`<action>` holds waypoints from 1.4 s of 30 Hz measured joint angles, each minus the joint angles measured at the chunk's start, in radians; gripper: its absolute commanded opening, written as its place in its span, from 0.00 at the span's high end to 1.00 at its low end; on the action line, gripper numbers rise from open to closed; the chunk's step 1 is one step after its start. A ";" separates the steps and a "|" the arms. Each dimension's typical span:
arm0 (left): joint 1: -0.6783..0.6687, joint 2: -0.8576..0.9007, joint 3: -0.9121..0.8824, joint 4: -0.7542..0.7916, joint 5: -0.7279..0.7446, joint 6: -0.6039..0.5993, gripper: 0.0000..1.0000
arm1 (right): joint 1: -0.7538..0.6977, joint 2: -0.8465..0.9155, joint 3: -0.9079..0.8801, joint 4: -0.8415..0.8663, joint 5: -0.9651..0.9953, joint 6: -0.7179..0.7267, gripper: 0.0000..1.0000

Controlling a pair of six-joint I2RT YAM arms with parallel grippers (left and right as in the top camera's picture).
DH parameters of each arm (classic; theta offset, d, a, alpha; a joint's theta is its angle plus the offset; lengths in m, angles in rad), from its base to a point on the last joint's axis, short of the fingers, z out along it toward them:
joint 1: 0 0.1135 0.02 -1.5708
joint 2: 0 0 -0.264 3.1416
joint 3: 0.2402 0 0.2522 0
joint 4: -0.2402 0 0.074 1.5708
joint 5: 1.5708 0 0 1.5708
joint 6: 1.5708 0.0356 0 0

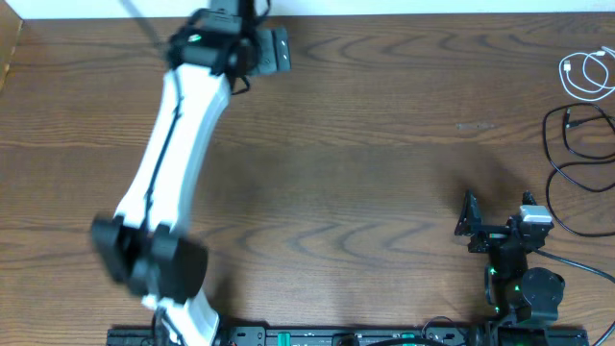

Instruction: Untangle cables

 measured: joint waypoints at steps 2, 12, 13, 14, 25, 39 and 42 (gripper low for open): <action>0.000 -0.078 -0.004 0.010 0.000 0.002 0.02 | 0.000 0.000 0.000 0.000 0.000 0.000 0.01; 0.000 -0.460 -0.679 0.484 0.003 -0.002 0.02 | 0.000 0.000 0.000 0.000 0.003 0.000 0.01; 0.000 -0.497 -0.766 0.540 0.003 -0.008 0.02 | 0.000 0.000 0.000 0.000 0.003 0.000 0.01; 0.000 -0.533 -0.843 0.597 0.006 -0.018 0.02 | 0.000 0.000 0.000 0.000 0.003 0.000 0.01; 0.000 -0.715 -1.134 0.755 0.011 -0.116 0.02 | 0.000 0.000 0.000 -0.001 0.003 0.000 0.01; 0.000 -0.714 -1.134 0.621 0.015 -0.135 0.02 | 0.000 0.000 0.000 -0.001 0.003 0.000 0.01; 0.000 -0.714 -1.134 0.592 0.014 -0.135 0.02 | 0.000 0.000 0.000 -0.001 0.003 0.000 0.01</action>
